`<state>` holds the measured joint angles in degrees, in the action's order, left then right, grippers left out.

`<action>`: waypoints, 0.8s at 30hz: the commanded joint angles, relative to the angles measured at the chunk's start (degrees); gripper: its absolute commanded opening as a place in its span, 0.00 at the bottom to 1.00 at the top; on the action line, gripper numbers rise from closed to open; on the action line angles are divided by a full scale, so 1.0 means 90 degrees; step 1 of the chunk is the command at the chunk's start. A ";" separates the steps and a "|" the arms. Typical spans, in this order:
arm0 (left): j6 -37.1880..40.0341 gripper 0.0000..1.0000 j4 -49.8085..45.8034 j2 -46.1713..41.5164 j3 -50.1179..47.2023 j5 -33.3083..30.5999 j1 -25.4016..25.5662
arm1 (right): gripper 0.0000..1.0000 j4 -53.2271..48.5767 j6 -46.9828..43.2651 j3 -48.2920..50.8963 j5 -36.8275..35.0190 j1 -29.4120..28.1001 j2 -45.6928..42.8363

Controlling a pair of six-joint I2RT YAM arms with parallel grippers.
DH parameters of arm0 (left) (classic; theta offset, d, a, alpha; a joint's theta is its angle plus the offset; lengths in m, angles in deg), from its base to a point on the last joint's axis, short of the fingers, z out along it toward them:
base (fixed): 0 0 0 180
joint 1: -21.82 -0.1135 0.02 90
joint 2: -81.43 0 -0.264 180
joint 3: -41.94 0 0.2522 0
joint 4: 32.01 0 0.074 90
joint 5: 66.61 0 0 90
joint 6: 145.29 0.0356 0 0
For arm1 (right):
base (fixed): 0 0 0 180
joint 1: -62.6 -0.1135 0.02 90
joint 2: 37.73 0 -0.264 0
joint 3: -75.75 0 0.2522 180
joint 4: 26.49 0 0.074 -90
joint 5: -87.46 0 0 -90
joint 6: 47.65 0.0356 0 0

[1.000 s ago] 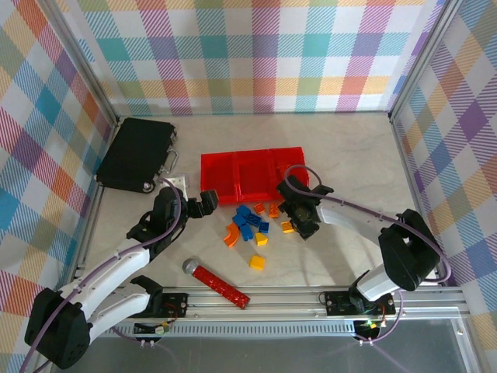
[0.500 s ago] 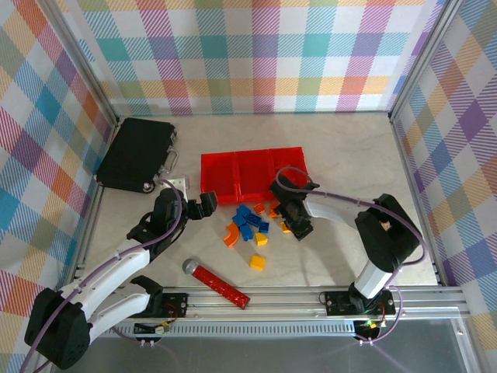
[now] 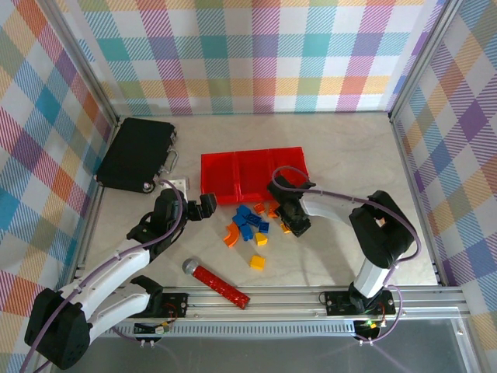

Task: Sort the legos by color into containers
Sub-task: Pick up the lego from the center of the table.

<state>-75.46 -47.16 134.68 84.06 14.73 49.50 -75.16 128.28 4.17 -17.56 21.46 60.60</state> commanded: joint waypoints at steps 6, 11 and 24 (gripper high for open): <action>0.0007 1.00 -0.0007 0.0244 0.0023 -0.0078 0.0059 | 0.46 -0.0035 -0.0303 0.0406 -0.0430 -0.0095 0.0063; 0.0011 1.00 -0.0003 0.0291 0.0055 -0.0054 0.0058 | 0.31 0.0023 -0.0499 0.0526 -0.0570 -0.0142 -0.0057; 0.0027 1.00 -0.0086 0.0260 0.0120 -0.0054 0.0058 | 0.28 0.2138 -0.4736 0.0403 -0.1393 -0.0236 -0.2534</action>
<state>-75.41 -47.21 137.15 84.06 14.73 49.50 -65.35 101.89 10.11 -27.44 19.49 41.27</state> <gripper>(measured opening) 0.997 0.327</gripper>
